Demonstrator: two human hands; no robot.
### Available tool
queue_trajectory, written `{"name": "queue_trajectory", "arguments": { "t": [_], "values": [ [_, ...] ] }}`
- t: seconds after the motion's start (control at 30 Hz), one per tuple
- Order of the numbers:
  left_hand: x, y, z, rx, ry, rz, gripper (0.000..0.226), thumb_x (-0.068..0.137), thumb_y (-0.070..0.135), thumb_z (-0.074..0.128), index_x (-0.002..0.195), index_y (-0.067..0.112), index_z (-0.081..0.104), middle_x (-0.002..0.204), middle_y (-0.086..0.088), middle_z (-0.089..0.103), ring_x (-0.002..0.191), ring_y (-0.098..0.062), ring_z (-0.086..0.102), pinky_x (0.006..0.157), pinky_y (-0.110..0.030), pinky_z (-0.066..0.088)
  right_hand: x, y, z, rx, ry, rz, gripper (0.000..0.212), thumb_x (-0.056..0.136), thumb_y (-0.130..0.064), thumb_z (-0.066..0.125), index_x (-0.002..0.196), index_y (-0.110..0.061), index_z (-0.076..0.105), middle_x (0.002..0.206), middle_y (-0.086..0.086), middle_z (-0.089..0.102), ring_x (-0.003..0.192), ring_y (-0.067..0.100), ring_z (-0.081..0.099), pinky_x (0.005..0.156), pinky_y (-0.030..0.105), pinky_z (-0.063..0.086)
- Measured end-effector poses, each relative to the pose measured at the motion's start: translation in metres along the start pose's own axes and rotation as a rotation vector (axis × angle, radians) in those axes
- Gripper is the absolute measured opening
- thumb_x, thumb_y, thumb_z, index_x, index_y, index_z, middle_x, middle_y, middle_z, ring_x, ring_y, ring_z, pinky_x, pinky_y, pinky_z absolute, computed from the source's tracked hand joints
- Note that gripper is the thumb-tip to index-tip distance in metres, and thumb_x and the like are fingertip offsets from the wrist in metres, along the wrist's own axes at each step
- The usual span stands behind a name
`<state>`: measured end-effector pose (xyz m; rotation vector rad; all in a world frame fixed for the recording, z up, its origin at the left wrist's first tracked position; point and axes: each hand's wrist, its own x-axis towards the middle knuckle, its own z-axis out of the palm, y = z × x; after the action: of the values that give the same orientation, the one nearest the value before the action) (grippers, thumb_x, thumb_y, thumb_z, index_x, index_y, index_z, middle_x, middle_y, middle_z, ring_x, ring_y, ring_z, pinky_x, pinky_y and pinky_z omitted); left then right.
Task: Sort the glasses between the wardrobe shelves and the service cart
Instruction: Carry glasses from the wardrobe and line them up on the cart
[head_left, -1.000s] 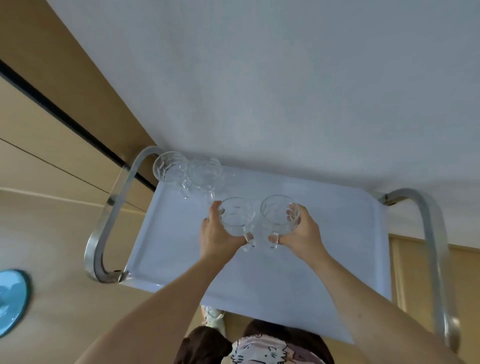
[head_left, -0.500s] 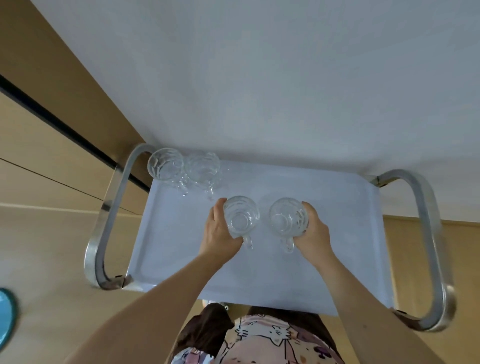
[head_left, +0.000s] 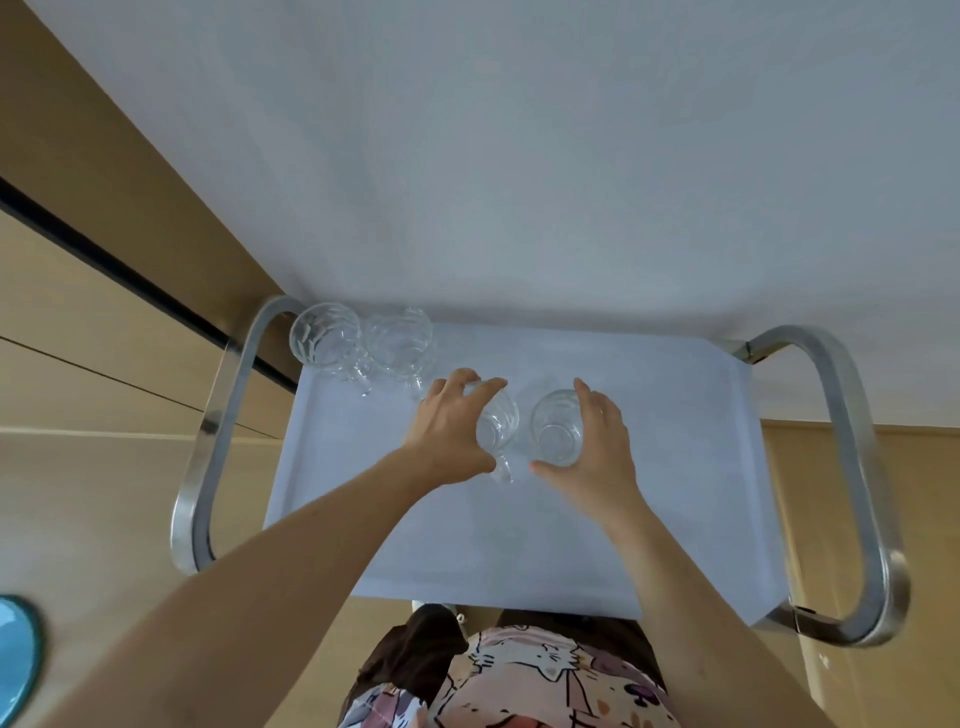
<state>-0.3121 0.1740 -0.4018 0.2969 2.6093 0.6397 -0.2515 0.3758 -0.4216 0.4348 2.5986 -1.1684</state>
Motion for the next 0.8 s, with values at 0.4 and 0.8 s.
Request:
{"name": "queue_trajectory", "arguments": {
  "t": [0.4,0.8],
  "values": [
    [0.061,0.006,-0.028,0.086,0.051,-0.022,0.101,0.062,0.024,0.085,0.149,0.042,0.037,0.151,0.007,0.033,0.132,-0.023,0.044,0.095,-0.038,0.051,0.035,-0.007,-0.019,0.017,0.056,-0.011,0.108,0.063,-0.019,0.086,0.155,-0.034,0.031,0.148,-0.007,0.044,0.133,0.015,0.045,0.096,0.024,0.033],
    [0.083,-0.004,-0.032,0.079,0.114,0.005,0.096,0.064,0.037,0.084,0.148,0.039,0.038,0.153,0.004,0.035,0.133,-0.023,0.047,0.093,-0.033,0.045,0.098,-0.04,-0.027,-0.025,0.02,-0.075,0.108,0.062,-0.013,0.086,0.155,-0.028,0.033,0.154,-0.005,0.042,0.139,0.016,0.042,0.098,0.022,0.03]
  ]
}}
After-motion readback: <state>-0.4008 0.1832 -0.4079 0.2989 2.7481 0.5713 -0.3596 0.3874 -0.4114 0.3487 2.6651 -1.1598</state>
